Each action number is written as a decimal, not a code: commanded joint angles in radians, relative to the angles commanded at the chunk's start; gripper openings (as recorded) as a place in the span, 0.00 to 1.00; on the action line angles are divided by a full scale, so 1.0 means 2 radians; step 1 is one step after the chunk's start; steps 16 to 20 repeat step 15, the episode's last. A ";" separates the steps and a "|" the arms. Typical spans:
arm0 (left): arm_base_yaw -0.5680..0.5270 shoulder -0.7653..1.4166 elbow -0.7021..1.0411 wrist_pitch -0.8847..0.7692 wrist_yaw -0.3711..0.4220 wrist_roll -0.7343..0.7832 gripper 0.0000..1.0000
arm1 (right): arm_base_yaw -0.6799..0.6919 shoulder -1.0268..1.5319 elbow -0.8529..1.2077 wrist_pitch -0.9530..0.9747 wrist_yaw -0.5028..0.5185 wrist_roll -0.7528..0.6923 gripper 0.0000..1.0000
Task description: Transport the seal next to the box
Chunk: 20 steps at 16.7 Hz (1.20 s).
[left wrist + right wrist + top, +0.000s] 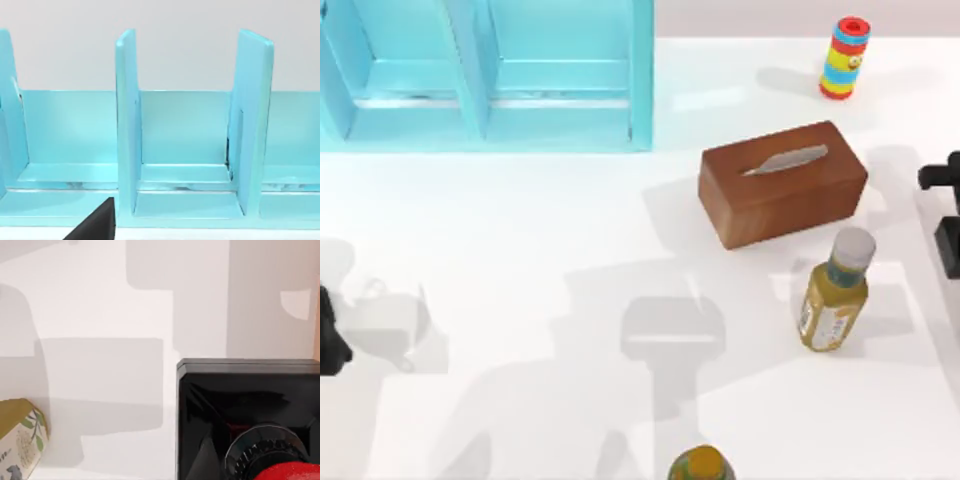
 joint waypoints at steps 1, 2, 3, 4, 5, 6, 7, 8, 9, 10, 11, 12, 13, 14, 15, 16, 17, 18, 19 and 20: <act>0.000 0.000 0.000 0.000 0.000 0.000 1.00 | 0.000 0.000 0.000 0.000 0.000 0.000 0.38; 0.000 0.000 0.000 0.000 0.000 0.000 1.00 | 0.000 0.000 0.000 0.000 0.000 0.000 0.45; 0.000 0.000 0.000 0.000 0.000 0.000 1.00 | 0.000 0.000 0.000 0.000 0.000 0.000 0.53; 0.000 0.000 0.000 0.000 0.000 0.000 1.00 | 0.000 0.000 0.000 0.000 0.000 0.000 0.60; 0.000 0.000 0.000 0.000 0.000 0.000 1.00 | 0.000 0.000 0.000 0.000 0.000 0.000 0.68; 0.000 0.000 0.000 0.000 0.000 0.000 1.00 | 0.000 0.000 0.000 0.000 0.000 0.000 0.75; 0.000 0.000 0.000 0.000 0.000 0.000 1.00 | 0.000 0.000 0.000 0.000 0.000 0.000 0.83; 0.000 0.000 0.000 0.000 0.000 0.000 1.00 | 0.000 0.000 0.000 0.000 0.000 0.000 0.90; 0.000 0.000 0.000 0.000 0.000 0.000 1.00 | 0.000 0.000 0.000 0.000 0.000 0.000 0.98; 0.000 0.000 0.000 0.000 0.000 0.000 1.00 | 0.000 0.000 0.000 0.000 0.000 0.000 1.00; 0.000 0.000 0.000 0.000 0.000 0.000 1.00 | 0.000 0.000 0.000 0.000 0.000 0.000 1.00; 0.000 0.000 0.000 0.000 0.000 0.000 1.00 | 0.000 0.000 0.000 0.000 0.000 0.000 1.00; 0.000 0.000 0.000 0.000 0.000 0.000 1.00 | 0.000 0.000 0.000 0.000 0.000 0.000 1.00; 0.000 0.000 0.000 0.000 0.000 0.000 1.00 | 0.000 0.000 0.000 0.000 0.000 0.000 1.00; 0.000 0.000 0.000 0.000 0.000 0.000 1.00 | 0.000 0.000 0.000 0.000 0.000 0.000 1.00; 0.000 0.000 0.000 0.000 0.000 0.000 1.00 | 0.000 0.000 0.000 0.000 0.000 0.000 1.00; 0.000 0.000 0.000 0.000 0.000 0.000 1.00 | 0.000 0.000 0.000 0.000 0.000 0.000 1.00; 0.000 0.000 0.000 0.000 0.000 0.000 1.00 | 0.000 0.000 0.000 0.000 0.000 0.000 1.00; 0.000 0.000 0.000 0.000 0.000 0.000 1.00 | 0.000 0.000 0.000 0.000 0.000 0.000 1.00; 0.000 0.000 0.000 0.000 0.000 0.000 1.00 | 0.000 0.000 0.000 0.000 0.000 0.000 1.00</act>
